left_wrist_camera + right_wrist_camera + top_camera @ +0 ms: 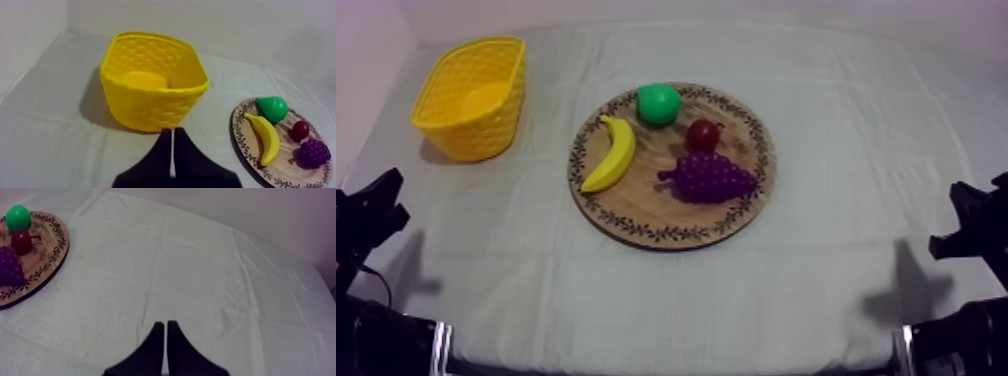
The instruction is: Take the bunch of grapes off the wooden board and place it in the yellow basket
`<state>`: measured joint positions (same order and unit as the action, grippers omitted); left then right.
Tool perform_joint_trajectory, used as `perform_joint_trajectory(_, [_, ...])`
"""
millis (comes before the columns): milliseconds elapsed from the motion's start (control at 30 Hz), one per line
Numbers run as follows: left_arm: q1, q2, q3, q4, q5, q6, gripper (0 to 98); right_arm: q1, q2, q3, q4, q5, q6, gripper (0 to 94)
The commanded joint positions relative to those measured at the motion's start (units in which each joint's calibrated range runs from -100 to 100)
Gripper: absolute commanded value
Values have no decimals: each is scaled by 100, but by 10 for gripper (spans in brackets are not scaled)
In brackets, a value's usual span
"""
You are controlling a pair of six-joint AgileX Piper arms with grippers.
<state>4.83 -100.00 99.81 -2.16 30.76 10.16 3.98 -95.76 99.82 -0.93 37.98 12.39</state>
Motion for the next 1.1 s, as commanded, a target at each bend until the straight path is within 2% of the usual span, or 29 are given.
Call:
perform_joint_trajectory(0, [44, 0, -3, -1, -4, 6, 0, 0, 0, -4, -2, 0, 4, 3])
perform_joint_trajectory(133, [229, 0, -3, -1, -4, -10, 0, -16, 0, -4, -2, 0, 2, 3])
perform_joint_trajectory(233, [548, 0, -3, -1, 1, -3, 0, -20, 0, -4, -2, 0, 2, 3])
perform_joint_trajectory(333, [904, 3, -32, -7, 216, 257, 0, -18, 0, -4, -2, 0, 2, 3])
perform_joint_trajectory(400, [1107, 6, -46, -9, 298, 296, 0, -16, 0, -4, -2, 0, 0, 3])
perform_joint_trajectory(567, [1611, 219, -25, -11, 3, 236, 0, -15, 0, -4, -2, 0, 3, 3])
perform_joint_trajectory(733, [2157, 1029, -330, -32, -195, 151, 0, -15, 0, -4, -2, 0, 4, 3])
perform_joint_trajectory(1067, [3089, 3184, -1695, -556, -222, 244, 0, -15, 0, -4, -2, 0, 4, 3])
